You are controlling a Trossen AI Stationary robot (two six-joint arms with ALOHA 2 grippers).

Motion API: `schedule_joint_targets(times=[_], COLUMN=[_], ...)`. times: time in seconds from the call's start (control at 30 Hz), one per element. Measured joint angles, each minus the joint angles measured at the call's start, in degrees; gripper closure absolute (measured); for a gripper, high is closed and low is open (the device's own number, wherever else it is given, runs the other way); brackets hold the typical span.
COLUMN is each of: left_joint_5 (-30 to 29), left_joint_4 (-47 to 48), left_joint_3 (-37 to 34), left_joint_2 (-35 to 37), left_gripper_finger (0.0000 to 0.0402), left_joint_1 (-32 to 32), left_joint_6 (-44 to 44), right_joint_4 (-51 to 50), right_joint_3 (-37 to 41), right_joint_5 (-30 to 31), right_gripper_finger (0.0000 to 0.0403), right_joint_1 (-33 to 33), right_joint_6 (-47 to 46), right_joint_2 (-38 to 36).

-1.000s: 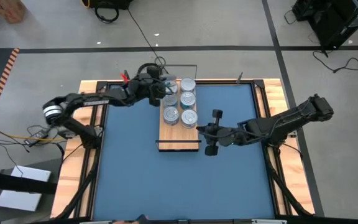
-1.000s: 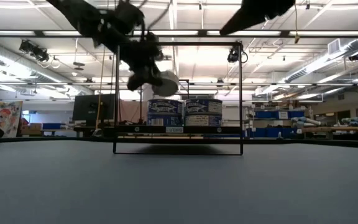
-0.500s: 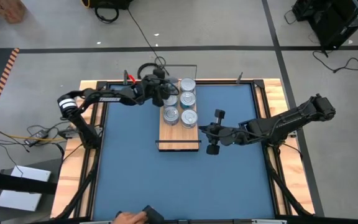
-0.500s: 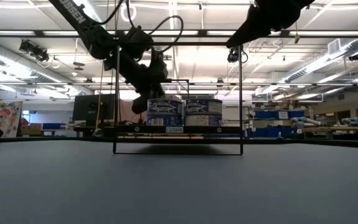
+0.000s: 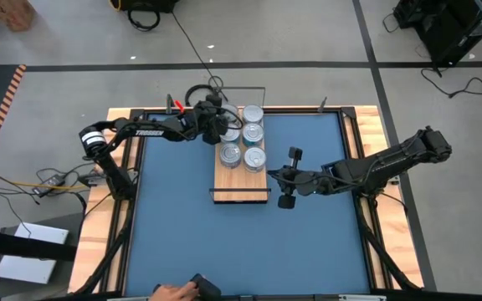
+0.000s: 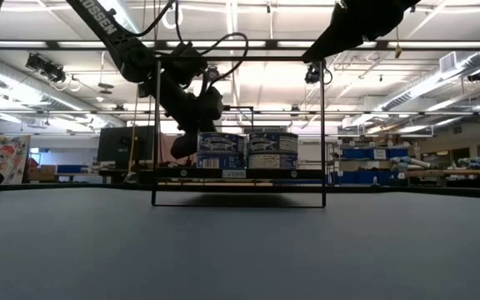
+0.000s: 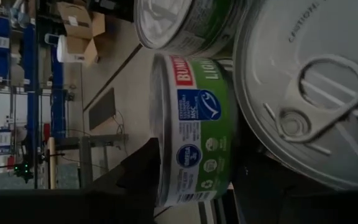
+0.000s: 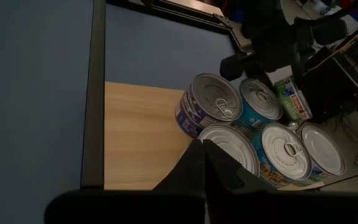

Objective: Stack canned seafood by type on shelf
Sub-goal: Stack the green tuna can on top of the other green tuna can on the shelf

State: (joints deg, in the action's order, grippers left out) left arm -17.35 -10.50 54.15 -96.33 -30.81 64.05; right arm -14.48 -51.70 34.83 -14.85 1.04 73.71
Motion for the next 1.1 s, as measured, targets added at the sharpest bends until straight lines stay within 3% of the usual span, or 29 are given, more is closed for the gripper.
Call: schedule_joint_targets(times=[0.43,0.67,1.1], left_joint_5=[-3.62,-1.18,-0.62], left_joint_4=[2.05,8.19,10.26], left_joint_3=[0.36,2.37,4.35], left_joint_2=[-0.02,0.00,-0.01], left_gripper_finger=[0.0209,0.0209,0.0209], left_joint_1=[0.17,0.17,0.17], left_joint_6=[-0.27,-3.28,-3.46], right_joint_4=[0.04,0.07,0.14], right_joint_3=[-0.02,-0.02,-0.04], right_joint_5=[-1.68,-1.73,-2.76], right_gripper_finger=[0.0403,0.0403,0.0403], right_joint_1=[0.00,0.00,0.00], right_joint_6=[0.20,0.50,0.62], right_joint_2=[0.00,0.00,0.00])
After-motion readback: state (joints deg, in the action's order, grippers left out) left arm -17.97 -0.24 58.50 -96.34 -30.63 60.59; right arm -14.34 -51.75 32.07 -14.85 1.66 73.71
